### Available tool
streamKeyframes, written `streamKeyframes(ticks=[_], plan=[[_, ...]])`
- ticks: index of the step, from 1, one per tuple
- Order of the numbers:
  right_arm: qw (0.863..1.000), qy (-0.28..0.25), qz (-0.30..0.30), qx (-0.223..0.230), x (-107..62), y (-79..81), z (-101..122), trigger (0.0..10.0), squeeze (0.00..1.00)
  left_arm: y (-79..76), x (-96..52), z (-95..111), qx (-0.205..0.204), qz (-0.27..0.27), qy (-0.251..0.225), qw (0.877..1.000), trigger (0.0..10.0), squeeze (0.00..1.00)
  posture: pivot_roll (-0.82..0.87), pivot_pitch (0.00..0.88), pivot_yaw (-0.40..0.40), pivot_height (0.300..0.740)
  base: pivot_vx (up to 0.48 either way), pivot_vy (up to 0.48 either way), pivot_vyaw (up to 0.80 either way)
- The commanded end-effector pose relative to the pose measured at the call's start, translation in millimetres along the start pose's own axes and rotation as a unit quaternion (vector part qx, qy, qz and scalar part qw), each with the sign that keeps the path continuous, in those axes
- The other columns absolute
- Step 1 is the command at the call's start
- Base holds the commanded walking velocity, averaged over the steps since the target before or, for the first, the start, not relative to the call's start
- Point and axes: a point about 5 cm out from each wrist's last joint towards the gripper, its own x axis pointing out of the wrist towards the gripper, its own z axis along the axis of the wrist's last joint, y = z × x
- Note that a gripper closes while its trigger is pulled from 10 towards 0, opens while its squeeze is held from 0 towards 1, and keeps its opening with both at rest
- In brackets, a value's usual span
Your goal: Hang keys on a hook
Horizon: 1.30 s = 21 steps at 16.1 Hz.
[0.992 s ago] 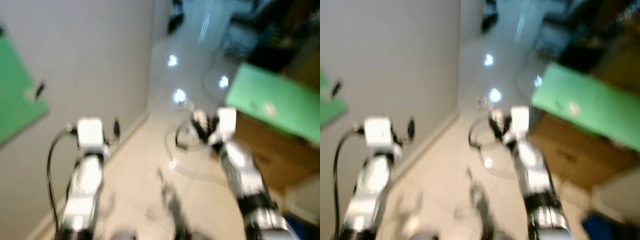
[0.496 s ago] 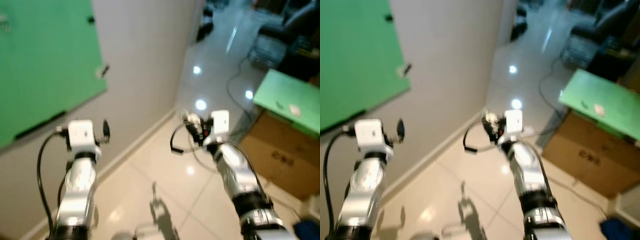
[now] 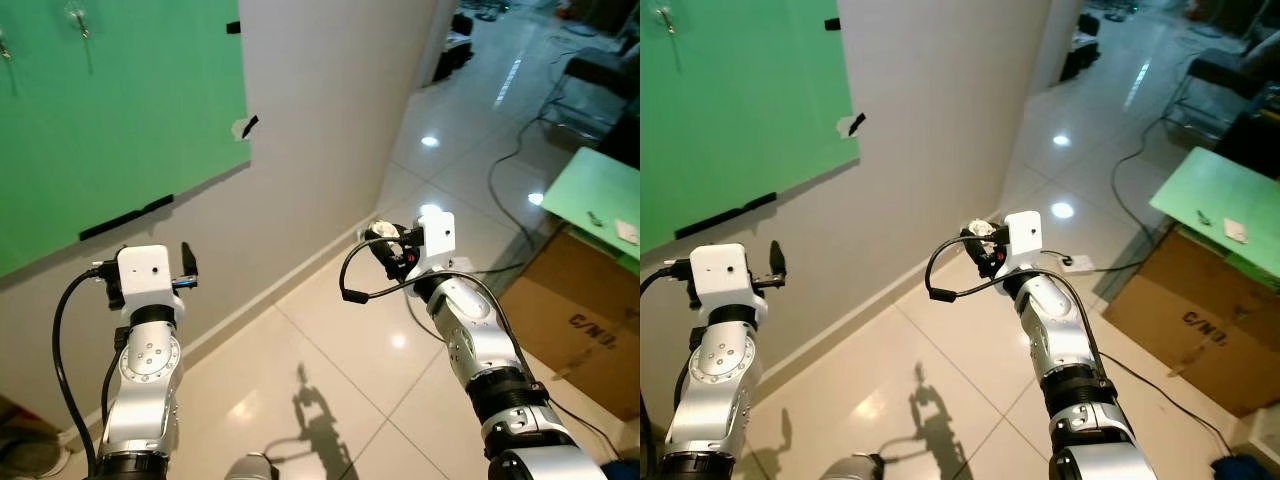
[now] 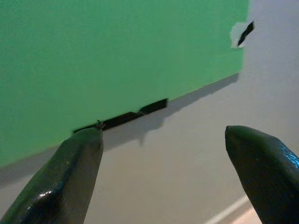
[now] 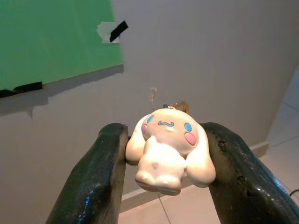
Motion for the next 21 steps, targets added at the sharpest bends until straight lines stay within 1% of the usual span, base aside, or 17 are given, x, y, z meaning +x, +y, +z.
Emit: streamKeyframes(ticks=[1, 4, 5, 6, 7, 8, 9, 10, 11, 14, 15, 16, 17, 18, 19, 20, 21], plan=[[0.999, 0.004, -0.048, -0.001, -3.1, -4.5, -4.3, 0.0, 0.05, -9.0, 0.7, 1.1, 0.015, 0.002, 0.004, 1.0, 10.0, 0.0, 0.01, 0.046, -0.083, 0.74, 0.0, -0.48, 0.41], [0.998, 0.002, -0.066, 0.003, 0.1, 2.1, -7.6, 0.0, 0.06, -15.1, 5.9, 6.4, -0.003, 0.011, 0.002, 1.0, 10.0, 0.0, 0.0, 0.035, -0.078, 0.74, 0.0, -0.48, 0.41], [0.998, 0.007, -0.061, 0.0, 2.5, 5.5, -9.0, 0.0, 0.07, -17.4, 7.5, 8.4, 0.001, 0.011, -0.001, 1.0, 10.0, 0.0, 0.0, 0.033, -0.08, 0.74, 0.0, -0.48, 0.41], [0.999, 0.006, -0.052, -0.008, 5.2, 8.6, -6.8, 0.0, 0.06, -17.0, 9.7, 8.9, 0.002, 0.016, 0.0, 1.0, 10.0, 0.0, -0.01, 0.027, -0.08, 0.74, 0.0, -0.48, 0.41], [0.999, 0.001, -0.048, -0.02, 9.4, 9.5, -0.6, 0.0, 0.06, -13.5, 12.6, 6.9, 0.001, 0.035, 0.01, 0.999, 10.0, 0.0, -0.01, 0.027, -0.08, 0.74, 0.0, -0.48, 0.41], [0.998, 0.001, -0.053, -0.019, 11.3, 8.6, 1.1, 0.0, 0.07, -13.9, 13.0, 6.4, -0.004, 0.038, 0.013, 0.999, 10.0, 0.0, -0.01, 0.027, -0.079, 0.74, 0.0, -0.48, 0.41], [0.998, 0.001, -0.057, -0.005, 14.0, 8.6, 2.9, 0.0, 0.06, -14.0, 13.2, 6.4, -0.003, 0.043, 0.014, 0.999, 10.0, 0.0, -0.01, 0.026, -0.08, 0.74, 0.0, -0.48, 0.41], [0.999, 0.006, -0.049, -0.006, 17.6, 11.9, 3.4, 0.0, 0.11, -14.4, 13.3, 6.8, -0.009, 0.042, 0.016, 0.999, 10.0, 0.0, -0.01, 0.029, -0.081, 0.74, 0.0, -0.48, 0.41], [0.999, 0.007, -0.047, -0.01, 19.0, 13.4, 3.5, 0.0, 0.11, -14.4, 13.1, 7.1, -0.011, 0.042, 0.017, 0.999, 10.0, 0.0, -0.01, 0.03, -0.082, 0.74, 0.0, -0.48, 0.41], [0.999, 0.015, -0.032, -0.004, 23.1, 19.2, 1.3, 0.0, 0.18, -19.0, 9.5, 10.0, -0.005, 0.031, 0.007, 0.999, 10.0, 0.0, 0.01, 0.035, -0.086, 0.74, 0.0, -0.48, 0.41], [0.999, 0.023, -0.025, -0.001, 23.8, 20.3, -0.4, 0.0, 0.17, -17.4, 9.5, 10.5, -0.005, 0.037, 0.005, 0.999, 10.0, 0.0, 0.01, 0.036, -0.088, 0.74, 0.0, -0.48, 0.41], [0.998, 0.039, -0.044, -0.004, 22.8, 16.1, -3.6, 5.0, 0.0, -13.3, 10.9, 11.1, -0.005, 0.045, 0.001, 0.999, 10.0, 0.0, 0.02, 0.036, -0.09, 0.74, 0.0, 0.0, 0.44], [0.996, 0.058, -0.072, -0.002, 20.3, 8.7, -7.8, 10.0, 0.0, -10.3, 12.2, 11.2, -0.005, 0.048, 0.0, 0.999, 10.0, 0.0, 0.02, 0.036, -0.088, 0.74, 0.0, 0.0, 0.0], [0.994, 0.06, -0.086, 0.002, 16.9, 2.4, -9.1, 10.0, 0.0, -8.1, 13.0, 11.2, 0.0, 0.05, 0.001, 0.999, 10.0, 0.0, 0.02, 0.036, -0.088, 0.74, 0.0, 0.0, 0.0], [0.995, 0.055, -0.084, -0.003, 12.6, -1.9, -8.6, 10.0, 0.0, -6.1, 14.0, 11.7, 0.002, 0.05, 0.0, 0.999, 10.0, 0.0, 0.02, 0.038, -0.084, 0.74, 0.0, 0.0, 0.0], [0.994, 0.033, -0.104, 0.017, 8.6, -7.5, -6.3, 10.0, 0.0, -5.0, 14.8, 11.7, 0.027, 0.046, -0.007, 0.999, 10.0, 0.0, 0.02, 0.036, -0.079, 0.74, 0.0, 0.0, 0.0], [0.994, 0.031, -0.103, 0.011, 5.0, -11.3, -5.9, 10.0, 0.0, -5.1, 15.3, 11.3, 0.027, 0.039, -0.008, 0.999, 10.0, 0.0, 0.01, 0.032, -0.073, 0.74, 0.0, 0.0, 0.43]])
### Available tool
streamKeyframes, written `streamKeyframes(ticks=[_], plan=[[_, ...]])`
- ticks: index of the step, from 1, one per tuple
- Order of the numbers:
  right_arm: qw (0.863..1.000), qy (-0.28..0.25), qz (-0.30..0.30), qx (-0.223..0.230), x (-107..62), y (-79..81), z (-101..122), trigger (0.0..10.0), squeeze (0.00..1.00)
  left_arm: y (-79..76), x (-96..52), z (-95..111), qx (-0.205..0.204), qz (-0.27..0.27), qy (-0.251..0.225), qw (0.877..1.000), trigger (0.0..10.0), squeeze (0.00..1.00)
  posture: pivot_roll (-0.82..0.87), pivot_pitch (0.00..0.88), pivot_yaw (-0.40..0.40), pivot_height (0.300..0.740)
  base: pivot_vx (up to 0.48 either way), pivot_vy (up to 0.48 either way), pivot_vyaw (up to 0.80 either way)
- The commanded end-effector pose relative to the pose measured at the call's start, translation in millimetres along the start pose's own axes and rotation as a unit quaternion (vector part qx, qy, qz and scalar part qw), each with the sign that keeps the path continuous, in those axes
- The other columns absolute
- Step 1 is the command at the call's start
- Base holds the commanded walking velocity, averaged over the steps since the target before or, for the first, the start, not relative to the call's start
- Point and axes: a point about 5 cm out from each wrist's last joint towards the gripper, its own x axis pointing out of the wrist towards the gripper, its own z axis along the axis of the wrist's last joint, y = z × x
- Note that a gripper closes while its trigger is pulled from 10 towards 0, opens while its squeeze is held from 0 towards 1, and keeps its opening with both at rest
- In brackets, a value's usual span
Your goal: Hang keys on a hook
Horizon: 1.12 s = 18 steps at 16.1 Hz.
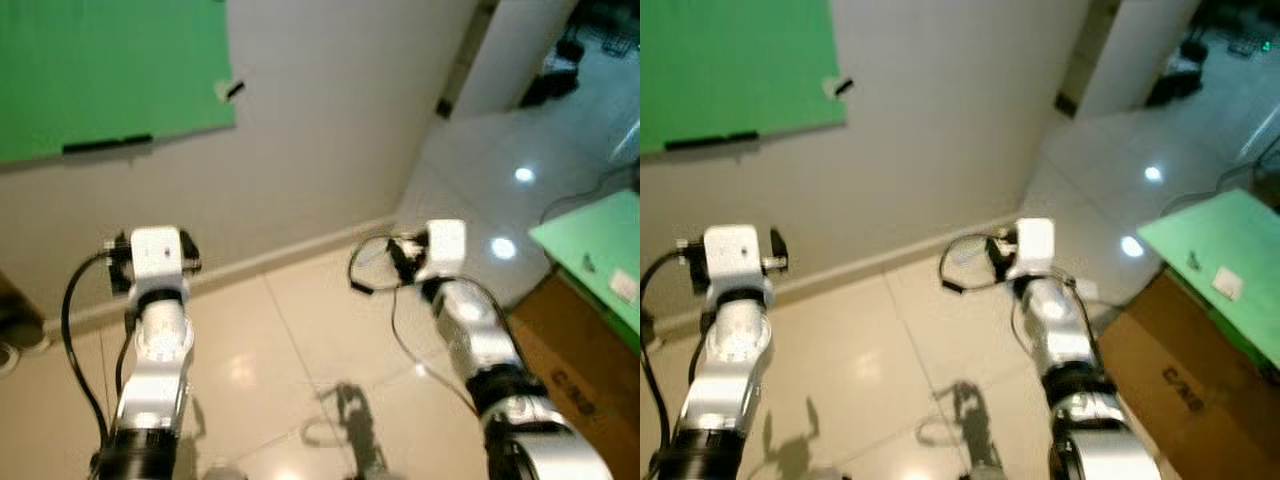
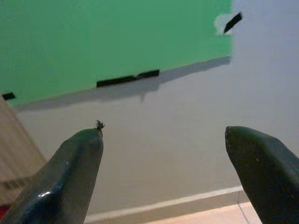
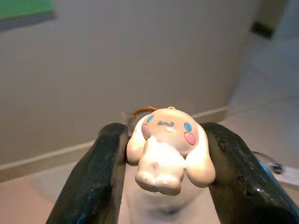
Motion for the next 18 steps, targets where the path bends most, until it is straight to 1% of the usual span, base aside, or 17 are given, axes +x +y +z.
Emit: streamKeyframes(ticks=[1, 3, 6, 7, 8, 10, 11, 12, 14, 18], plan=[[1.0, -0.022, 0.015, 0.003, 2.2, 9.9, 8.0, 10.0, 0.0, 2.1, -0.1, -2.9, 0.006, -0.003, 0.003, 1.0, 10.0, 0.0, 0.01, 0.029, -0.067, 0.74, 0.0, 0.0, 0.4], [0.999, -0.038, 0.021, -0.004, -1.2, 9.9, 10.6, 10.0, 0.0, -1.8, 0.9, -2.0, 0.0, -0.02, -0.001, 1.0, 10.0, 0.0, 0.0, 0.022, -0.057, 0.74, 0.0, 0.0, 0.2], [0.999, -0.04, 0.015, -0.004, -6.4, 5.3, 7.9, 10.0, 0.0, -6.9, 1.8, 0.0, 0.001, -0.041, -0.01, 0.999, 10.0, 0.0, -0.01, 0.019, -0.054, 0.74, 0.0, 0.0, 0.0], [0.999, -0.038, 0.015, -0.006, -8.4, 4.7, 5.4, 10.0, 0.0, -12.1, 1.4, 2.4, -0.013, -0.062, -0.015, 0.998, 10.0, 0.0, -0.01, 0.02, -0.049, 0.74, 0.0, 0.0, 0.0], [0.999, -0.039, 0.016, -0.008, -8.6, 5.5, 5.3, 10.0, 0.0, -14.0, 0.9, 3.4, -0.02, -0.068, -0.015, 0.997, 10.0, 0.0, -0.02, 0.022, -0.049, 0.74, 0.0, 0.0, 0.4], [0.999, -0.043, 0.021, -0.012, -7.7, 8.2, 7.4, 10.0, 0.0, -14.9, 0.4, 5.1, -0.024, -0.07, -0.021, 0.997, 10.0, 0.0, -0.02, 0.023, -0.048, 0.74, 0.337, 0.0, 0.0], [0.998, -0.051, 0.018, -0.019, -6.8, 8.1, 10.5, 10.0, 0.06, -19.7, 1.2, 6.2, 0.019, -0.078, -0.028, 0.996, 10.0, 0.0, -0.02, 0.027, -0.049, 0.74, 0.431, 0.0, 0.0], [0.998, -0.054, 0.02, -0.02, -5.6, 8.2, 13.0, 10.0, 0.09, -23.7, 1.7, 8.1, 0.023, -0.078, -0.029, 0.996, 10.0, 0.0, -0.02, 0.026, -0.053, 0.74, 0.341, 0.0, 0.0], [0.998, -0.058, 0.027, -0.025, -2.8, 8.6, 18.8, 10.0, 0.09, -24.8, 2.1, 10.0, 0.006, -0.075, -0.031, 0.997, 10.0, 0.0, -0.02, 0.027, -0.057, 0.74, 0.351, 0.0, 0.0], [0.997, -0.063, 0.042, -0.028, 0.0, 10.6, 24.6, 10.0, 0.09, -19.7, 0.6, 4.8, -0.025, -0.062, -0.012, 0.998, 10.0, 0.0, -0.01, 0.033, -0.064, 0.74, 0.48, 0.0, 0.0]])
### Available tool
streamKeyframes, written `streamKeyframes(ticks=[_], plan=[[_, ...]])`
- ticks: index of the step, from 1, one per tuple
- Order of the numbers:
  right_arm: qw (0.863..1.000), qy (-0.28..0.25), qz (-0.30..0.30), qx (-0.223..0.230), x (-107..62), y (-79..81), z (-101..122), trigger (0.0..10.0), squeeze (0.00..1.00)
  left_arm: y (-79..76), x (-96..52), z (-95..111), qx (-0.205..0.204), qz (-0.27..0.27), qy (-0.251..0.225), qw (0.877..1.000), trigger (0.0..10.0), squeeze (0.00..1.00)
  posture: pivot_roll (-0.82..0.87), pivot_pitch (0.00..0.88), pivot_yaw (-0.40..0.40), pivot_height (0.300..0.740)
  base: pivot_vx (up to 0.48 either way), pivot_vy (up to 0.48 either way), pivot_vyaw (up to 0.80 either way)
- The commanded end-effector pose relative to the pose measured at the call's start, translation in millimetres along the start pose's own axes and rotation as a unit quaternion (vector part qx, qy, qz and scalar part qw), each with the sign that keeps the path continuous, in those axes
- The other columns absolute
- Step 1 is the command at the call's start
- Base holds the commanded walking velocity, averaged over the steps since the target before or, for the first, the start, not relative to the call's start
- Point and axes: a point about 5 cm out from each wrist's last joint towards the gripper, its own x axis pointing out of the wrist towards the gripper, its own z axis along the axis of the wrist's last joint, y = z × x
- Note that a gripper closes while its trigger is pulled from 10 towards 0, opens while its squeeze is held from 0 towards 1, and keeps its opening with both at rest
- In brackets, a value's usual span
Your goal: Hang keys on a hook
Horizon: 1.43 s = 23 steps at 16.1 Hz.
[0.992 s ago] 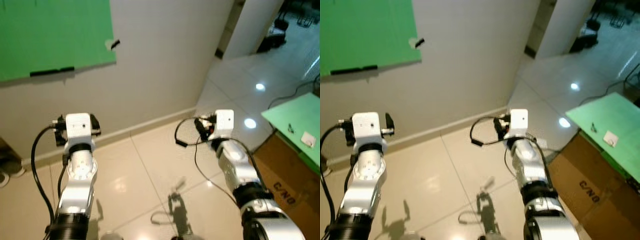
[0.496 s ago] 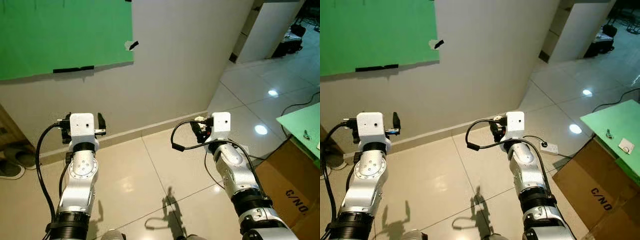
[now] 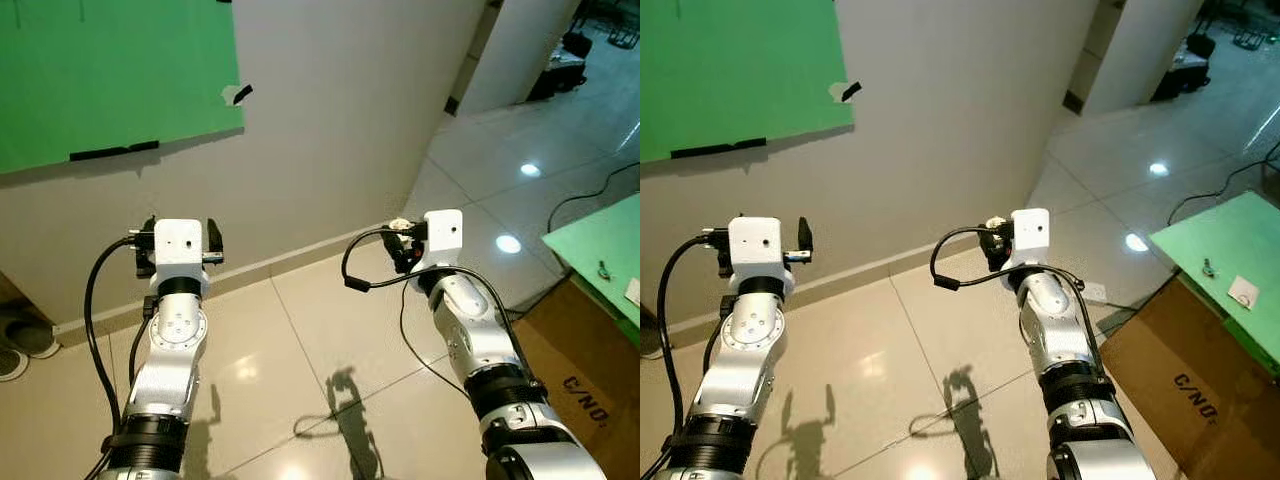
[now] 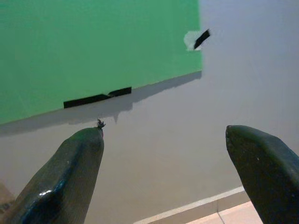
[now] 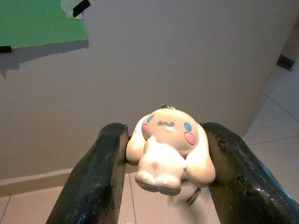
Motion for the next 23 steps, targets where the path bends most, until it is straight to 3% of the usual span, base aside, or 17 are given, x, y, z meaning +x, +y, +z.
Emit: streamKeyframes(ticks=[1, 4, 15, 16, 17, 19, 21, 23], plan=[[1.0, -0.014, 0.009, -0.003, 2.2, 0.7, 6.7, 10.0, 0.09, -0.4, -2.4, -3.6, -0.012, 0.005, 0.011, 1.0, 10.0, 0.0, -0.01, 0.034, -0.065, 0.74, 0.48, 0.0, 0.0], [1.0, -0.014, 0.028, -0.005, 3.5, 6.3, 7.4, 10.0, 0.1, -1.8, -3.4, -4.8, -0.022, 0.007, 0.02, 1.0, 10.0, 0.0, -0.01, 0.035, -0.066, 0.74, 0.41, 0.0, 0.0], [0.998, -0.012, 0.066, 0.0, 6.3, 17.7, 8.7, 10.0, 0.1, -3.5, 0.4, -3.8, -0.019, 0.013, 0.023, 0.999, 10.0, 0.0, -0.01, 0.034, -0.067, 0.74, 0.0, 0.0, 0.0], [0.998, -0.003, 0.063, -0.001, 7.1, 18.0, 7.1, 10.0, 0.02, -2.8, 0.4, -4.2, -0.019, 0.017, 0.025, 0.999, 10.0, 0.0, -0.01, 0.034, -0.067, 0.74, 0.0, 0.0, 0.0], [0.998, 0.002, 0.055, 0.005, 7.7, 17.0, 5.9, 10.0, 0.0, -2.1, 0.6, -4.3, -0.017, 0.02, 0.026, 0.999, 10.0, 0.0, -0.01, 0.034, -0.068, 0.74, 0.0, 0.0, 0.0], [0.999, -0.001, 0.045, 0.026, 6.4, 13.2, 4.9, 10.0, 0.0, -1.0, 1.0, -4.6, -0.014, 0.015, 0.024, 1.0, 10.0, 0.0, -0.01, 0.036, -0.067, 0.74, 0.0, 0.0, 0.0], [0.999, -0.001, 0.041, 0.019, 4.9, 11.9, 3.6, 10.0, 0.0, -0.8, 1.8, -3.0, 0.0, -0.001, 0.012, 1.0, 10.0, 0.0, -0.01, 0.04, -0.066, 0.74, 0.0, 0.0, 0.62], [0.999, -0.002, 0.047, 0.014, 3.4, 14.8, 2.1, 10.0, 0.0, -2.8, 3.1, 1.0, -0.026, -0.018, 0.01, 0.999, 10.0, 0.0, -0.01, 0.041, -0.059, 0.74, 0.24, 0.0, 0.74]])
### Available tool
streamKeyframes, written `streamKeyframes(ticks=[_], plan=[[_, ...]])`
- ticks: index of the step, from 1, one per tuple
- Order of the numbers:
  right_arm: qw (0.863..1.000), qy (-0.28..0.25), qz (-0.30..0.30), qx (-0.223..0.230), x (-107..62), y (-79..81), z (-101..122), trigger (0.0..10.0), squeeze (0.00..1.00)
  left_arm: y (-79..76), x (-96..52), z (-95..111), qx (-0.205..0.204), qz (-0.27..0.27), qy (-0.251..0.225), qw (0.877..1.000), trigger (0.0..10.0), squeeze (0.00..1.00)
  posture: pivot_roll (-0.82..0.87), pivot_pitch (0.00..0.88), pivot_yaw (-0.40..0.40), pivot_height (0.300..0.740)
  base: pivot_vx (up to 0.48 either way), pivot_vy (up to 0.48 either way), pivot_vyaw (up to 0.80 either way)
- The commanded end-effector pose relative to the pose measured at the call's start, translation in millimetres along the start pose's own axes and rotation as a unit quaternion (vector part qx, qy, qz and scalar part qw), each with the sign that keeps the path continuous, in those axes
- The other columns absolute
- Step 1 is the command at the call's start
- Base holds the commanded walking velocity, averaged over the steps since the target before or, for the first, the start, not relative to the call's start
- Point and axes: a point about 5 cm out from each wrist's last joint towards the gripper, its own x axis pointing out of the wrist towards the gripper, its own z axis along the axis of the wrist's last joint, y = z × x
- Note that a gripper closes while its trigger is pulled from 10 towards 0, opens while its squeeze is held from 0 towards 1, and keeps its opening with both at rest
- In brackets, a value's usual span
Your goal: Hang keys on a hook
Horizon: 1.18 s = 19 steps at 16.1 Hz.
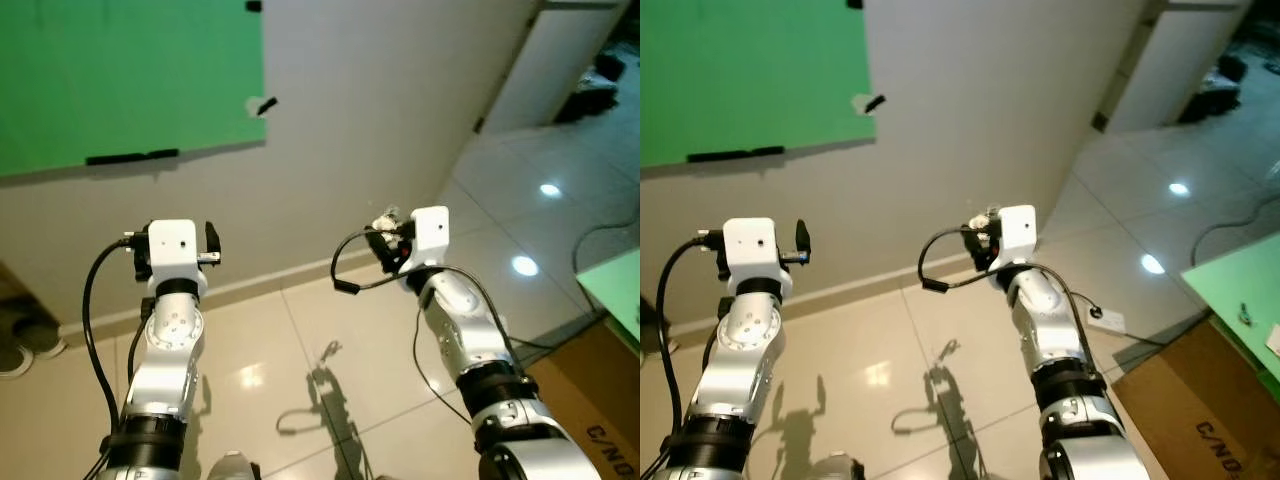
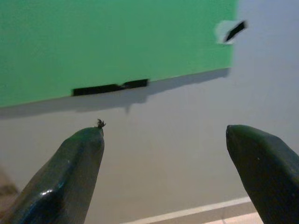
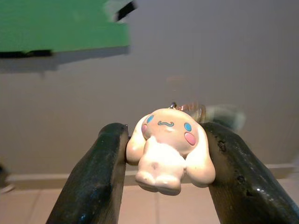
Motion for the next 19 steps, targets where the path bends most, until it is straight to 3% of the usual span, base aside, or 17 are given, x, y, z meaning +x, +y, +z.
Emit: streamKeyframes(ticks=[1, 10, 11, 12, 13, 14, 17, 19], plan=[[1.0, -0.008, -0.005, -0.002, -0.8, -2.6, 3.8, 10.0, 0.0, -3.0, 1.4, 3.7, -0.007, -0.009, -0.004, 1.0, 10.0, 0.0, -0.01, 0.041, -0.058, 0.74, 0.48, 0.0, 0.73], [1.0, -0.005, 0.012, -0.005, 2.4, 1.4, 3.4, 10.0, 0.11, 8.4, -6.6, 0.5, 0.013, 0.026, 0.004, 1.0, 10.0, 0.0, 0.02, 0.026, -0.067, 0.74, 0.471, 0.0, 0.68], [1.0, -0.009, -0.011, -0.002, 2.3, -3.2, 5.4, 10.0, 0.09, 10.5, -5.5, 1.0, 0.017, 0.033, 0.005, 0.999, 10.0, 0.0, 0.02, 0.025, -0.068, 0.74, 0.454, 0.0, 0.66], [0.997, 0.002, -0.072, 0.0, -0.4, -16.1, 3.3, 10.0, 0.0, 12.1, -4.4, 2.0, 0.019, 0.036, 0.003, 0.999, 10.0, 0.0, 0.02, 0.023, -0.072, 0.74, 0.0, 0.0, 0.42], [0.995, 0.008, -0.097, 0.0, -2.1, -21.6, 1.6, 10.0, 0.0, 12.4, -4.4, 2.5, 0.02, 0.035, 0.002, 0.999, 10.0, 0.0, 0.03, 0.022, -0.074, 0.74, 0.0, 0.0, 0.42], [0.989, 0.021, -0.146, -0.006, -14.1, -32.6, -7.5, 10.0, 0.0, 14.1, -5.8, 1.9, 0.021, 0.03, 0.003, 0.999, 10.0, 0.0, 0.03, 0.019, -0.078, 0.74, 0.0, 0.0, 0.0], [0.974, 0.075, -0.214, -0.024, -59.4, -39.7, -41.7, 10.0, 0.0, 21.8, -24.5, -14.7, 0.02, -0.006, 0.029, 0.999, 10.0, 0.0, 0.03, 0.017, -0.074, 0.74, 0.0, 0.0, 0.0], [0.963, 0.083, -0.254, -0.019, -69.9, -45.6, -46.4, 10.0, 0.0, 21.8, -27.0, -17.8, 0.021, -0.012, 0.033, 0.999, 10.0, 0.0, 0.02, 0.013, -0.07, 0.74, 0.0, 0.0, 0.0]])
